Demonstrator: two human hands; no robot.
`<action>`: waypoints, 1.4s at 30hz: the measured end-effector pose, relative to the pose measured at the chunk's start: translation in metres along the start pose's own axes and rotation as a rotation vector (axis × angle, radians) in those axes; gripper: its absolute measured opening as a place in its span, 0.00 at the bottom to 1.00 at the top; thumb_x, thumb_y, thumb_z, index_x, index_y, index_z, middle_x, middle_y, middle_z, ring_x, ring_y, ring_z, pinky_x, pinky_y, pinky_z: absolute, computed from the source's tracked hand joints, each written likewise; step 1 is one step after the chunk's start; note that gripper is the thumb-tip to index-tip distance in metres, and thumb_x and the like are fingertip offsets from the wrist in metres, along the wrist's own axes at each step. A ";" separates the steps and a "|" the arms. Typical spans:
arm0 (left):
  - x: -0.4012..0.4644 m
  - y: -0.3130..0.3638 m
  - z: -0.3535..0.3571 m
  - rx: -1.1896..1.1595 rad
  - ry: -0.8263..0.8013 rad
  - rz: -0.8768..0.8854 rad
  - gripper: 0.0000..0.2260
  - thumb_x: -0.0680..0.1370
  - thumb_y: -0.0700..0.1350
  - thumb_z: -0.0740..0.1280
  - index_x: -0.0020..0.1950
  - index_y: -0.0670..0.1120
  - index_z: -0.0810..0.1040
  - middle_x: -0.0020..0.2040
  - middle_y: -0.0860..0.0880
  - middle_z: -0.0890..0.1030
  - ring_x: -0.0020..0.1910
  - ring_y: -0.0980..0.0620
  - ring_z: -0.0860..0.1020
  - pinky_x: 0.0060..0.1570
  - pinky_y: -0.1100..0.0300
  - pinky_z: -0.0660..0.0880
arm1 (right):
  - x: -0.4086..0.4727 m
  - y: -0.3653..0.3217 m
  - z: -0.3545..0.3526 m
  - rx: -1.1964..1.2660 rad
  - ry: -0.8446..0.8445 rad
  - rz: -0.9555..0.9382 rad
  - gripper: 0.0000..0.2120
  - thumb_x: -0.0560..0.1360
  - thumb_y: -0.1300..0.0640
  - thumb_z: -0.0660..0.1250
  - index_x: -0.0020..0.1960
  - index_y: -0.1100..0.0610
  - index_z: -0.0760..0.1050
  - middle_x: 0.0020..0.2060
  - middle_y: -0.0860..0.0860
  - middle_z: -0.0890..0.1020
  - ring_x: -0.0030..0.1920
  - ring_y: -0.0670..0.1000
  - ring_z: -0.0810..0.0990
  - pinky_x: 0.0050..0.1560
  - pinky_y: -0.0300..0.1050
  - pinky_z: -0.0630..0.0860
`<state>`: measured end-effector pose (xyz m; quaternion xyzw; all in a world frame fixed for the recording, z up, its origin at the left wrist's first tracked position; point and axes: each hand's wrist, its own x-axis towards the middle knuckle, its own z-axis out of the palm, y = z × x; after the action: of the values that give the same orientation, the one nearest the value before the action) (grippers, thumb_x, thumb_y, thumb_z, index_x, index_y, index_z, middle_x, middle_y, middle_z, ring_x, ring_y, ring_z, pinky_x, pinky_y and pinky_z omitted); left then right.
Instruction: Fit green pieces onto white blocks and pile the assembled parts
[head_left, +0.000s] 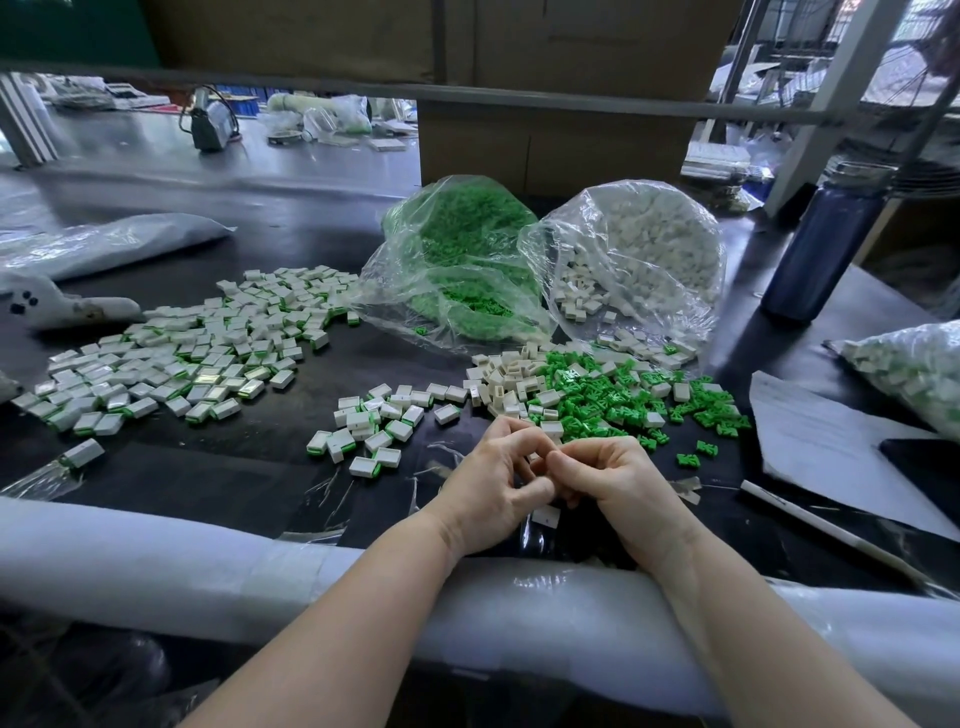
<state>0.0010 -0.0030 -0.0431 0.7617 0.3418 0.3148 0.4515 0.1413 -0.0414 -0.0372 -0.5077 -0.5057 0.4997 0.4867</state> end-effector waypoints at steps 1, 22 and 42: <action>0.000 0.000 0.000 0.005 -0.001 0.000 0.14 0.73 0.33 0.65 0.39 0.54 0.73 0.51 0.51 0.69 0.37 0.57 0.70 0.41 0.71 0.69 | 0.000 0.000 0.000 -0.003 0.006 0.001 0.07 0.74 0.65 0.66 0.40 0.63 0.81 0.26 0.50 0.78 0.27 0.43 0.72 0.30 0.33 0.70; 0.000 -0.001 0.000 -0.002 -0.003 -0.006 0.09 0.73 0.33 0.65 0.42 0.48 0.74 0.51 0.49 0.69 0.37 0.57 0.70 0.42 0.72 0.69 | 0.000 0.003 -0.002 0.035 -0.006 0.007 0.07 0.73 0.63 0.66 0.41 0.64 0.82 0.27 0.51 0.79 0.28 0.44 0.75 0.31 0.34 0.72; 0.001 -0.002 -0.001 -0.030 0.014 -0.010 0.11 0.74 0.34 0.65 0.41 0.51 0.74 0.50 0.50 0.69 0.40 0.54 0.71 0.45 0.68 0.72 | 0.001 0.000 0.001 0.108 -0.031 0.000 0.08 0.70 0.57 0.66 0.40 0.62 0.81 0.29 0.51 0.81 0.30 0.44 0.77 0.32 0.33 0.73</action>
<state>0.0005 -0.0008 -0.0446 0.7507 0.3441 0.3230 0.4623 0.1407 -0.0409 -0.0372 -0.4727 -0.4854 0.5340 0.5057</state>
